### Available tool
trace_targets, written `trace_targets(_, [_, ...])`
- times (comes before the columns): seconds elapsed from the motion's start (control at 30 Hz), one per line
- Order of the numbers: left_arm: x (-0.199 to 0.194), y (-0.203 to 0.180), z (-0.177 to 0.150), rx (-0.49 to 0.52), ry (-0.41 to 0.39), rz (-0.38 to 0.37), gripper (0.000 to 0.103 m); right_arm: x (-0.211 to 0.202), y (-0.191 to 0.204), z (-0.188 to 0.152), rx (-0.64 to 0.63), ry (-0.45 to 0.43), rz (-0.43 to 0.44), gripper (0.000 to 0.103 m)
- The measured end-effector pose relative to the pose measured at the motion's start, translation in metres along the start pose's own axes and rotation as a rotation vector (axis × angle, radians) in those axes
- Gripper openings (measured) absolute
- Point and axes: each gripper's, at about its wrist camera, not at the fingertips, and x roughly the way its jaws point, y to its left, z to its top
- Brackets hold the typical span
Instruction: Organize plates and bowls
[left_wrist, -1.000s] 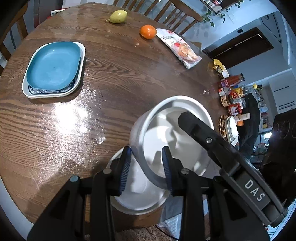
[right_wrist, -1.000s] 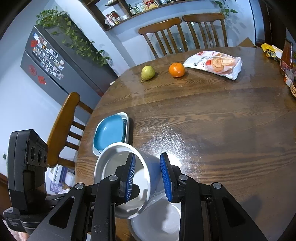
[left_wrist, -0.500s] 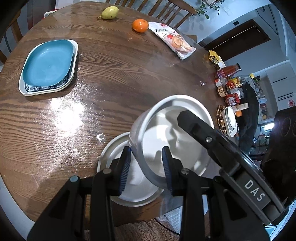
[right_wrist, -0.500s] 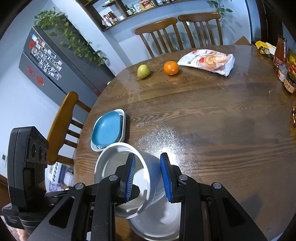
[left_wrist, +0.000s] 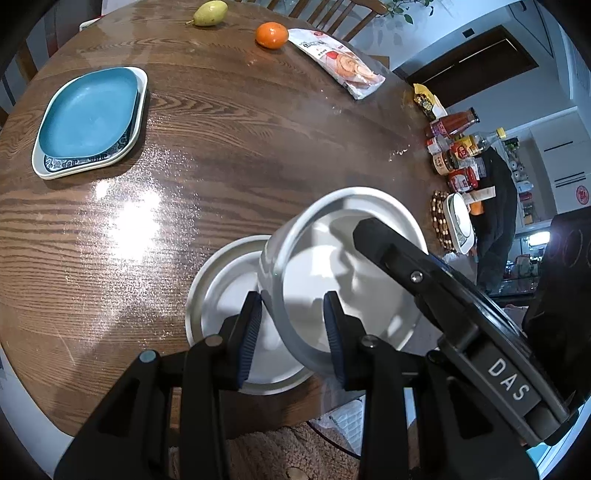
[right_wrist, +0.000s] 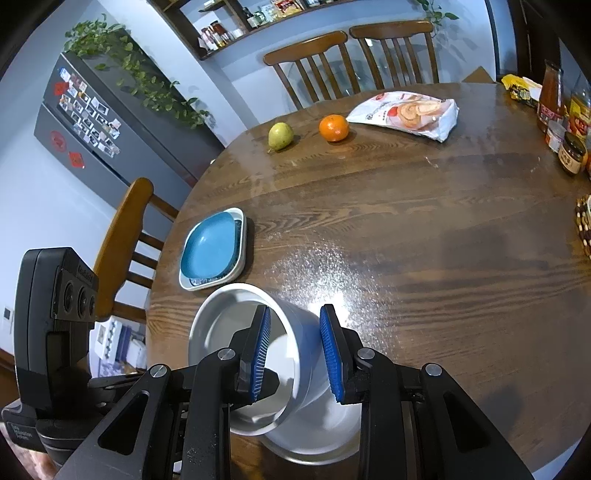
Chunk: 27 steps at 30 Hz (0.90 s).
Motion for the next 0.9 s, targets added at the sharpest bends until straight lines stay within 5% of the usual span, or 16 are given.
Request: trace_targets(0.9, [0.029, -0.003, -0.012, 0.011, 0.112, 0.029, 0.032, 0.009, -0.018, -0.023, 0.049, 0.074, -0.019, 0.031])
